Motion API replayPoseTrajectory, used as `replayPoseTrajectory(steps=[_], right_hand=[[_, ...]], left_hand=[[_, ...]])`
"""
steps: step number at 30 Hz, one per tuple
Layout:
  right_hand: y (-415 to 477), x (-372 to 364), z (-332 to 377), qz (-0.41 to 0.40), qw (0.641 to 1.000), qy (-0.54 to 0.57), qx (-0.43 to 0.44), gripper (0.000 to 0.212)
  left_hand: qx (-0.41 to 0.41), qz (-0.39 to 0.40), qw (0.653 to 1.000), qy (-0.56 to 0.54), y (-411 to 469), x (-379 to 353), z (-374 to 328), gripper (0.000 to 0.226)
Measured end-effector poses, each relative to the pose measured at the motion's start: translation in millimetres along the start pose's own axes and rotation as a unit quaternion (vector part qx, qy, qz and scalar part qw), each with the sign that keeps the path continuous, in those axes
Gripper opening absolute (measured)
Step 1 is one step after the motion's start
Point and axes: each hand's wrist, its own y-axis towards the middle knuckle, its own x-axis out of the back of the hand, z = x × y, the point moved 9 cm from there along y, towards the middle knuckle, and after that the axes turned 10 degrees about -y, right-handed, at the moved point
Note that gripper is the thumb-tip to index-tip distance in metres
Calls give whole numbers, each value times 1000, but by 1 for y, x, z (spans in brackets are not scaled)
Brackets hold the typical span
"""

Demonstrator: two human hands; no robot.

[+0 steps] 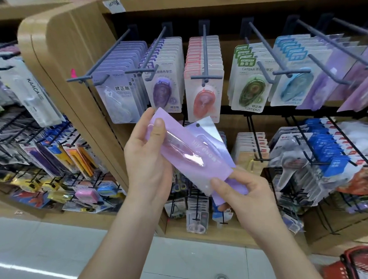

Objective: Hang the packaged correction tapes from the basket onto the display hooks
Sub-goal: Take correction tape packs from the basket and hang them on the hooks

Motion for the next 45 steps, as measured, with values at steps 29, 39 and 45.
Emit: replayPoseTrajectory(steps=[29,39,45], right_hand=[[-14,50,9,-149,984,-89,45,35],[-46,100,-21,-115,973,-199,-21,27],[-58,152,-34,-153,965,-213,-23,28]], left_hand=[[78,364,877,303,-49,-62,71,20],[150,327,923,138,-73,-115,117,8],[161,298,934,115,-93,-163,147,18]])
